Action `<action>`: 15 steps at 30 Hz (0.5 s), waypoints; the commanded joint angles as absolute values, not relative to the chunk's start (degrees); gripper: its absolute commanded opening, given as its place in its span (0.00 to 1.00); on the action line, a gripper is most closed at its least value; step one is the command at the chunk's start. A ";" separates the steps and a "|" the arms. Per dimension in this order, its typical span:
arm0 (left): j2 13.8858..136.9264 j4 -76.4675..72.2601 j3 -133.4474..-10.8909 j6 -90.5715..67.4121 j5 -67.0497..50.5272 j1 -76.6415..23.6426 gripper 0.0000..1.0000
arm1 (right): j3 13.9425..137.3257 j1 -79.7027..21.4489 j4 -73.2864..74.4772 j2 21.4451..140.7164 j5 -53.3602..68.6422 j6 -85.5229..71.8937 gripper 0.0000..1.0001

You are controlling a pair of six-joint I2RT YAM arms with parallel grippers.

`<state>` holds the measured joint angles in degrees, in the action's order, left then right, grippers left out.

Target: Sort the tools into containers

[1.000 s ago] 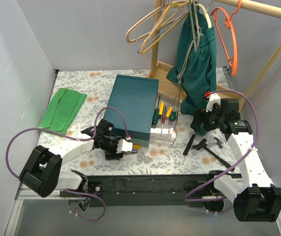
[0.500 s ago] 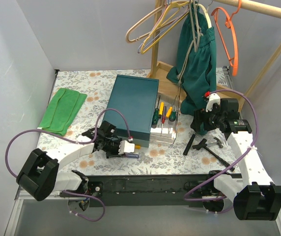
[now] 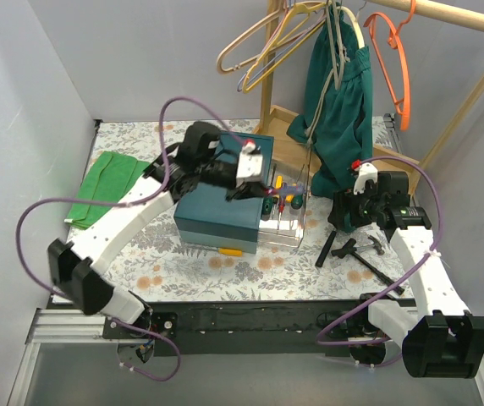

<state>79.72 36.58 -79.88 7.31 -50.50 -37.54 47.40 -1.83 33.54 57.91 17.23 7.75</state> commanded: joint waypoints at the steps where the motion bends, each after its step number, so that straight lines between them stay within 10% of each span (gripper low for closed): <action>1: 90.43 26.13 -89.72 -22.66 -50.01 -38.06 0.00 | 47.29 -1.41 31.38 57.31 16.00 7.91 0.88; 13: 95.89 4.47 -84.37 -65.92 -29.10 -38.67 0.03 | 46.32 -1.23 31.91 55.55 15.47 8.09 0.88; 15: 96.15 6.76 -86.12 -65.22 -27.69 -38.67 0.44 | 45.53 -1.14 31.47 55.11 15.64 7.82 0.88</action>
